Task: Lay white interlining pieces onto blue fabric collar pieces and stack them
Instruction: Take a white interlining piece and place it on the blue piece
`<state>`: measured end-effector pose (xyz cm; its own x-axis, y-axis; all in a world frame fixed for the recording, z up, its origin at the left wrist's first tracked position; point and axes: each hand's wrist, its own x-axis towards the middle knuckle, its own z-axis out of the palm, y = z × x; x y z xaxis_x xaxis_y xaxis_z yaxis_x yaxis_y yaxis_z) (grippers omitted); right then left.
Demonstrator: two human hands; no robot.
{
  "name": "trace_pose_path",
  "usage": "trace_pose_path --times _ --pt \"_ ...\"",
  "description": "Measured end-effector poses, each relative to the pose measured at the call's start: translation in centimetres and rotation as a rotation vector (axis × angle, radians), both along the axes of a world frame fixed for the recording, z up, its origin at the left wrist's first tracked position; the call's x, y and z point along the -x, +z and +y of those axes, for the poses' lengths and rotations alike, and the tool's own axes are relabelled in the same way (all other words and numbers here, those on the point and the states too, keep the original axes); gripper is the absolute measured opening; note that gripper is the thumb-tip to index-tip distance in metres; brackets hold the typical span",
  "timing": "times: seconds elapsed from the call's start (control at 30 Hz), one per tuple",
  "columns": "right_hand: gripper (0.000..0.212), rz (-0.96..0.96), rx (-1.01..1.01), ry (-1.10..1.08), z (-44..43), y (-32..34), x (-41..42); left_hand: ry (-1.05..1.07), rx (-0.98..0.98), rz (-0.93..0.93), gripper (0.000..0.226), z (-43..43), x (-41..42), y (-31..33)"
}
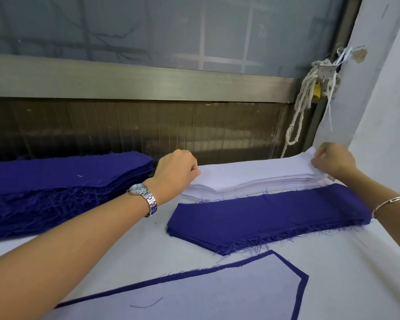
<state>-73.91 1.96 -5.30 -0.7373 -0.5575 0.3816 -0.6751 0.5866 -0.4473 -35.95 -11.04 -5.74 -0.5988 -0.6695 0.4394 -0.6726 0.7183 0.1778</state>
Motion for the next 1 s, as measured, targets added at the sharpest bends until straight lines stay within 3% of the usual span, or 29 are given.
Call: trace_pose_path --times 0.23,0.37,0.43,0.73,0.83,1.0 --pt "0.054 -0.072 0.19 0.064 0.7 -0.6 1.6 -0.028 -0.165 0.071 0.022 -0.2 0.3 0.3" --pt "0.022 -0.098 0.211 0.062 1.4 -0.9 2.5 -0.001 -0.076 0.032 0.048 -0.6 0.3 -0.4" --pt "0.023 -0.129 0.241 0.057 1.7 -1.1 2.8 0.012 -0.016 -0.015 0.05 -0.9 0.4 -0.5" --pt "0.033 -0.195 0.284 0.048 2.4 -1.4 2.9 0.045 0.153 0.008 0.028 -0.9 0.6 -1.3" --pt "0.027 -0.209 0.314 0.061 2.8 -1.2 2.6 0.011 0.195 0.035 0.019 -0.3 0.5 -1.4" --pt "0.027 -0.243 0.398 0.088 3.5 -0.4 1.9 -0.051 0.036 0.283 0.016 0.8 -0.7 0.4"
